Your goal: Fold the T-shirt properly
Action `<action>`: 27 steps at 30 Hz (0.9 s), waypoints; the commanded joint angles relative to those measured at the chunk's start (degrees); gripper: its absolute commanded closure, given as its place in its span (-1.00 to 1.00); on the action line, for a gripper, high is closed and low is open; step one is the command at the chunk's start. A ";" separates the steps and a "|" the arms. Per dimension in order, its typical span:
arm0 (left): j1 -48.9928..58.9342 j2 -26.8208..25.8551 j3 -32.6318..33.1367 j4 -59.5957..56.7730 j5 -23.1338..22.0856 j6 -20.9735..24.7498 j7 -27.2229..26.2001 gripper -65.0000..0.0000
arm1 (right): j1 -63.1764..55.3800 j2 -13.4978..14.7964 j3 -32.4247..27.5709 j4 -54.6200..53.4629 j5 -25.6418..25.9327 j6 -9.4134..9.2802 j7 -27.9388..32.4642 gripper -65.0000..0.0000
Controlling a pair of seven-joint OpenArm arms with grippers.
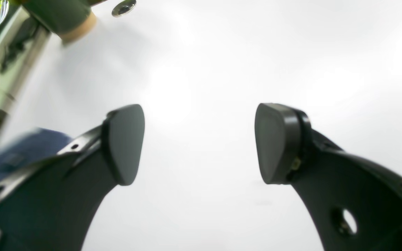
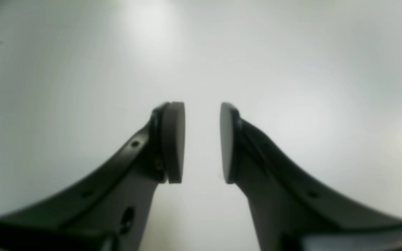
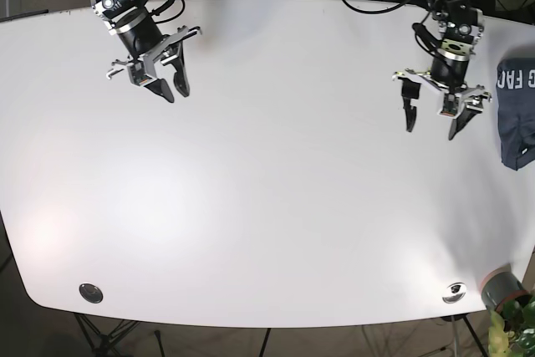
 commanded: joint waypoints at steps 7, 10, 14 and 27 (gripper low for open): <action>8.39 9.95 6.01 8.54 -0.26 0.71 -1.65 -0.39 | -5.79 0.62 3.37 1.18 1.39 1.40 3.48 0.51; 12.17 12.15 8.56 10.21 -0.26 0.71 -1.65 -0.39 | -7.73 0.62 4.43 1.18 3.06 1.40 3.48 0.51; 19.38 14.17 11.11 12.32 -0.26 0.71 -1.65 -0.39 | -11.95 0.97 5.92 1.35 7.72 1.40 3.48 0.51; 39.07 15.22 15.77 13.72 -0.61 0.71 -1.57 -0.10 | -24.69 5.63 6.72 1.53 15.28 1.49 3.48 0.51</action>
